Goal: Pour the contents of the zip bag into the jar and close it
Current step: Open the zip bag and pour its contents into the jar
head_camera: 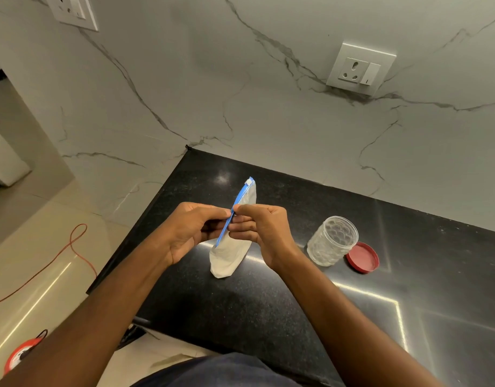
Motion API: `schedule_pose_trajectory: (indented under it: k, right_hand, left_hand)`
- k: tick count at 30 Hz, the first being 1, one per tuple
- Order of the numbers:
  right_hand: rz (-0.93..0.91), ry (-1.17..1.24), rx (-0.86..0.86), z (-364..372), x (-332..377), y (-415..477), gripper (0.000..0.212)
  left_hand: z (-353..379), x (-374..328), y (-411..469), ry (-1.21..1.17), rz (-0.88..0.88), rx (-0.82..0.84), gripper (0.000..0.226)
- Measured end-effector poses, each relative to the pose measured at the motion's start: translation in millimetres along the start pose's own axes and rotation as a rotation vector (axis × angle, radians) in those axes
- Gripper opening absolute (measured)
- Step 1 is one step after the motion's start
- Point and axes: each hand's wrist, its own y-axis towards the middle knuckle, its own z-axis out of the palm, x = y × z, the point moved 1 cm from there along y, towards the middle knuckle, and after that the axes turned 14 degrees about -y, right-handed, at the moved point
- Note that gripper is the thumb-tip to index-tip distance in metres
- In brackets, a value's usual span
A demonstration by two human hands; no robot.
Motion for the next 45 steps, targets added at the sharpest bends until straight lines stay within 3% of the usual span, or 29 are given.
schedule_pose_trajectory:
  k: [3, 11, 17, 20, 23, 26, 29, 34, 37, 41, 45]
  right_hand:
    - [0.001, 0.011, -0.003, 1, -3, -1, 0.01]
    - [-0.171, -0.142, -0.162, -20, -2, -8, 0.024]
    - [-0.177, -0.204, -0.206, -43, -5, -22, 0.016]
    - [-0.213, -0.234, -0.217, -38, -6, -24, 0.014]
    - [-0.238, -0.234, -0.206, -33, -5, -25, 0.013]
    - [-0.261, -0.212, -0.162, -31, -5, -28, 0.011]
    - [-0.292, -0.209, -0.116, -30, -9, -31, 0.01]
    - [-0.38, -0.249, -0.088, -23, -16, -33, 0.013]
    - [-0.392, -0.248, -0.078, -16, -22, -32, 0.014]
    - [-0.312, -0.126, -0.079, -26, -37, -32, 0.014]
    - [-0.124, -0.124, -0.323, -55, -65, -29, 0.01]
  left_hand:
    - [0, 3, 0, 0.047, 0.01, -0.019, 0.017]
    - [-8, -12, 9, 0.566, 0.349, -0.161, 0.016]
    - [-20, -40, 9, 0.866, 0.48, -0.269, 0.017]
    - [-9, -46, 4, 0.986, 0.544, -0.233, 0.008]
    - [13, -55, 0, 1.17, 0.651, -0.103, 0.018]
    - [39, -55, 2, 1.34, 0.462, 0.089, 0.022]
    - [55, -55, 8, 1.296, 0.248, 0.168, 0.023]
    - [78, -64, 12, 1.343, 0.216, 0.065, 0.063]
    - [92, -58, 15, 1.364, 0.26, 0.057, 0.041]
    - [98, -47, 18, 1.18, 0.257, 0.073, 0.02]
    - [96, -43, 11, 1.022, 0.274, 0.069, 0.02]
